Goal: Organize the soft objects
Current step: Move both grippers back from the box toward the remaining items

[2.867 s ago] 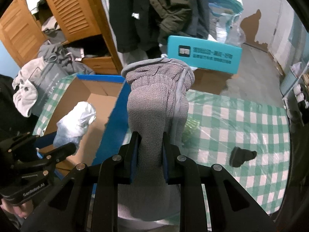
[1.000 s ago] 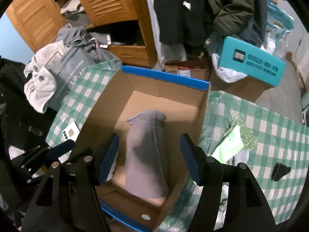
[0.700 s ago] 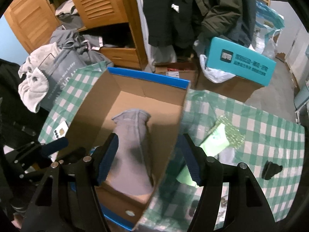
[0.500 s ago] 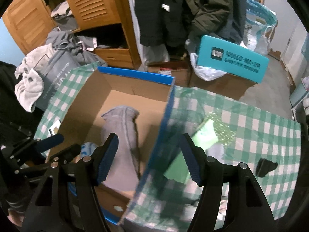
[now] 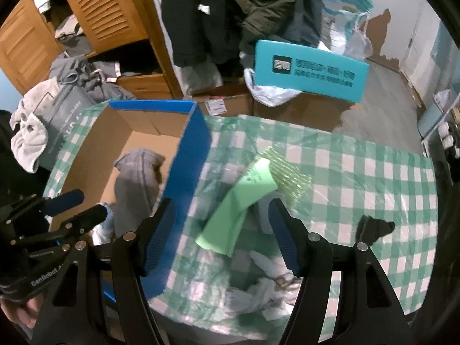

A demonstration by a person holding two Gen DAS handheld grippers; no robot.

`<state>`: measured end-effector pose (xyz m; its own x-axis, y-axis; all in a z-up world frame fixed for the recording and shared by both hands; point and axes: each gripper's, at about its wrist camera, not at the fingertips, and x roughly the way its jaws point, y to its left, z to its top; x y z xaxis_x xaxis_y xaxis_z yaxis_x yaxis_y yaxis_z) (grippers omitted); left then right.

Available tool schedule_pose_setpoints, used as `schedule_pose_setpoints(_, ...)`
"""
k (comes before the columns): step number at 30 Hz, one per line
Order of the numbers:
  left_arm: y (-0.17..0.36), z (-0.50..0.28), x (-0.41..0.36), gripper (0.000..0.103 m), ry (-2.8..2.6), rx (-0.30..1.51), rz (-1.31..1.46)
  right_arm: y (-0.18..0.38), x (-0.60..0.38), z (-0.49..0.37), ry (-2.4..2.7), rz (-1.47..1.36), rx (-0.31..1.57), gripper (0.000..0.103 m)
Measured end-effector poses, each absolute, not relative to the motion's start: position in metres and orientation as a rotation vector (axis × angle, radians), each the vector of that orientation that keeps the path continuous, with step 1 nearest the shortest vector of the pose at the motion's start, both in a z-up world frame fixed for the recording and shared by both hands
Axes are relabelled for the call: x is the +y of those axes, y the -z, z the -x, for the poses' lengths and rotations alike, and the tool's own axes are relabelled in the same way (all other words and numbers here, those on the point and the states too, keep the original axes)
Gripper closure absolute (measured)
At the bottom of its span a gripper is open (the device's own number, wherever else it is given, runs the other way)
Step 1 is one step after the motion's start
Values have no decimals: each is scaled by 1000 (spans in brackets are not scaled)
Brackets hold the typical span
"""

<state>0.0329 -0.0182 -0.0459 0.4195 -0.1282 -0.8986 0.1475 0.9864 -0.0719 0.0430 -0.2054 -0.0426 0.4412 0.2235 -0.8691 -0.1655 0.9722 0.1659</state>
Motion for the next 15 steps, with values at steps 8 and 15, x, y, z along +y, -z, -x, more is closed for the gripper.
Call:
schedule_pose_setpoints(8,47,-35,-49,57,223,1133,-38,49,-243,-37,-193,-90,1096,37)
schedule_pose_setpoints(15,46,-37,-72,57,255,1132,-63,56,-274,-33,-149,-124,1099,37)
